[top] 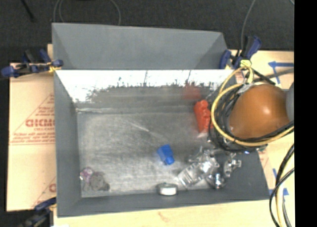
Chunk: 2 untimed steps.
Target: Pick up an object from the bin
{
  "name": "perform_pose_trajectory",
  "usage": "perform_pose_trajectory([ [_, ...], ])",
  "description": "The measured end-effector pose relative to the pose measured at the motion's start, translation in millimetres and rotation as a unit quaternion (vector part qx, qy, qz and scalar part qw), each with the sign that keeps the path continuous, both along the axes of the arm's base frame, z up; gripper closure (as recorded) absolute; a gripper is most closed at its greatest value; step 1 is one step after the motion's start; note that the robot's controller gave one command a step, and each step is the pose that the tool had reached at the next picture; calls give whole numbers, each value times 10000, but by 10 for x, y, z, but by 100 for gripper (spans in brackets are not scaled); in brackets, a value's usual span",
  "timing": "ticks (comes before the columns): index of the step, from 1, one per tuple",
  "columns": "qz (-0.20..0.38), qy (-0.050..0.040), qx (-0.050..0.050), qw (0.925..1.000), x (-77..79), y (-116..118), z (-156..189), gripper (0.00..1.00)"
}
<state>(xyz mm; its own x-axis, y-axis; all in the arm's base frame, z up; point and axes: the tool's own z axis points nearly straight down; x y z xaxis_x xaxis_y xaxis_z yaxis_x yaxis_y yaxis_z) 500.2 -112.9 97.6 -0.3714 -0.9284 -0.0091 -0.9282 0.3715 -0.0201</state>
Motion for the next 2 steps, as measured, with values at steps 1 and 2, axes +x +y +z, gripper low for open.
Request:
perform_pose_trajectory([
  [1, -5, -20, 12, 10000, 1, 8, -3, 100],
  [2, 88, 73, -10, 9999, -98, 154, 1214, 100],
])
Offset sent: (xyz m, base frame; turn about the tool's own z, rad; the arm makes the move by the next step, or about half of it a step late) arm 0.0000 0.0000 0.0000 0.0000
